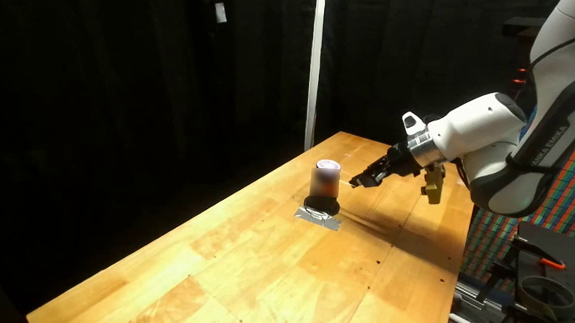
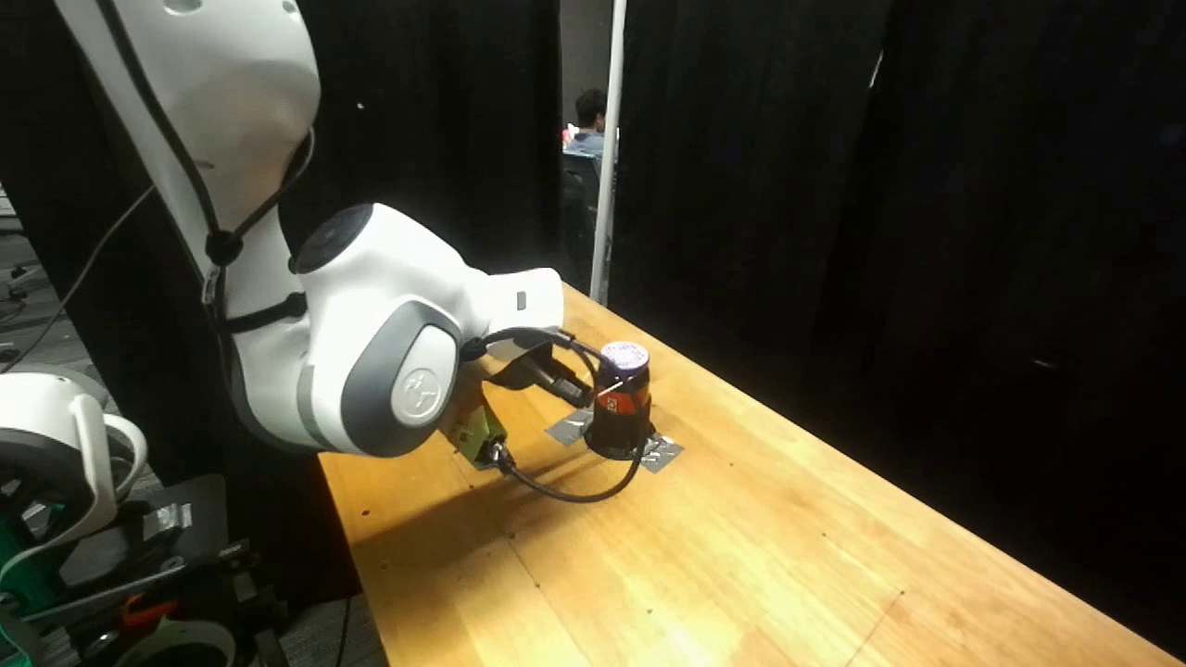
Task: Place the rubber band on the cup
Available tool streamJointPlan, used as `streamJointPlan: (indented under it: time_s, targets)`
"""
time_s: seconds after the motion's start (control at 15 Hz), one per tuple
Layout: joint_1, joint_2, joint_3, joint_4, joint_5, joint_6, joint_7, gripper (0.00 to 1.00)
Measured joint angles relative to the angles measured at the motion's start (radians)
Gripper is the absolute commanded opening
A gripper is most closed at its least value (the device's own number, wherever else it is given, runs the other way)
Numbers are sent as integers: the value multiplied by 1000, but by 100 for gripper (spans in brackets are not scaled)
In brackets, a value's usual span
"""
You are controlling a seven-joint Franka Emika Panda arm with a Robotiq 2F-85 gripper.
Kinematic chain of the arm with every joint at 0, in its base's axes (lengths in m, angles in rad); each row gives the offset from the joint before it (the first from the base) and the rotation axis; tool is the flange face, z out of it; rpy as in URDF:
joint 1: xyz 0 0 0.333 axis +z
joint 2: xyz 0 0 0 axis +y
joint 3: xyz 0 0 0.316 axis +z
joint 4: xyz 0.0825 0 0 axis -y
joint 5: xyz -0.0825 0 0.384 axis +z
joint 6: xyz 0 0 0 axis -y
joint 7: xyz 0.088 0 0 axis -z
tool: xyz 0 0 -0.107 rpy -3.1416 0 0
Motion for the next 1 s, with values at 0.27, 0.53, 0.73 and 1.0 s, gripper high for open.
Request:
streamJointPlan:
  time_s: [0.27,0.53,0.73,1.0]
  targets:
    - [-173,58,293,-15,310,169,-252,20]
    - [-341,139,496,-5,436,386,-414,19]
    - [-390,176,554,48,467,401,-488,19]
    - [-386,180,554,135,473,387,-524,19]
